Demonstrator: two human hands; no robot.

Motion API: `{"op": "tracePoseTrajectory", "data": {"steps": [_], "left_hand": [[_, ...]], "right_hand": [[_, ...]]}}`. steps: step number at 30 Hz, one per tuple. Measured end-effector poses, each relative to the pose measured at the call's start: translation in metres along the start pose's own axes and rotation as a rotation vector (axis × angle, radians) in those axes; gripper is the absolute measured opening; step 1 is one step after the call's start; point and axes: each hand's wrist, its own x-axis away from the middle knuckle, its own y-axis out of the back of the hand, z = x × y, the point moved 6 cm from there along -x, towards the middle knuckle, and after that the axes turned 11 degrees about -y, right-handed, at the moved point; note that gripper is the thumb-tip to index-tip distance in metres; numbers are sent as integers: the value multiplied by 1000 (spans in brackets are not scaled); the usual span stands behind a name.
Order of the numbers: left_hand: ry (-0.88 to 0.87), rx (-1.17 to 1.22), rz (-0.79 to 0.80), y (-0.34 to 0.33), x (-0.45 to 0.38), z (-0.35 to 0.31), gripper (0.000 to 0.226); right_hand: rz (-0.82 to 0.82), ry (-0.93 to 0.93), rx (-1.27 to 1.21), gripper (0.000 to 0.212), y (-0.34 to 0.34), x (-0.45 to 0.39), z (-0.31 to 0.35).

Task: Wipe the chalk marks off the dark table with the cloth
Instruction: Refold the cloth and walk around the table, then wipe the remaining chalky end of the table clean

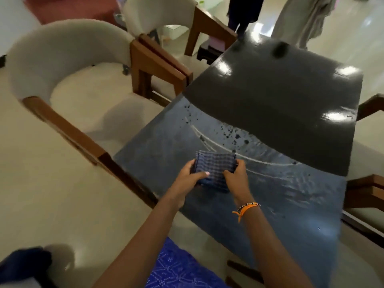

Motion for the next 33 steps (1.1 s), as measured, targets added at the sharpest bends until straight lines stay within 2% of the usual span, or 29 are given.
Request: {"op": "tracePoseTrajectory", "data": {"steps": [7,9,11,12,14,16,20,22,24,28,33], "left_hand": [[-68,-160,305,17,-124,-52,71],[-40,-241,368,27,-151,-61,71],[-84,-451,322,48,-175,-68,61],[-149,-572,267,61,-184,-73,54],[-253,-757,132,93,-200,-80,44],[-253,-839,15,127,-211,-81,41],[-192,-923,-84,170,-229,-80,43],[-153,-831,-82,177,-233,-77,42],[-130,-716,-59,179,-234,-74,37],[-165,-653,-57,183,-231,-71,32],[-138,-621,-99,187,-220,-68,39]], "right_hand": [[-328,-32,-227,44,-15,-94,69],[-531,-66,-46,52,-13,-115,82],[-693,-100,349,70,-18,-128,91],[-673,-73,521,75,-26,-135,93],[-546,1,778,72,-49,-152,91],[-493,23,910,63,-63,-163,84],[-543,43,916,64,-78,-174,93],[-538,60,913,68,-97,-184,109],[-508,105,899,67,-126,-198,131],[-404,201,923,68,-192,-215,170],[-324,336,919,69,-233,-181,163]]}}
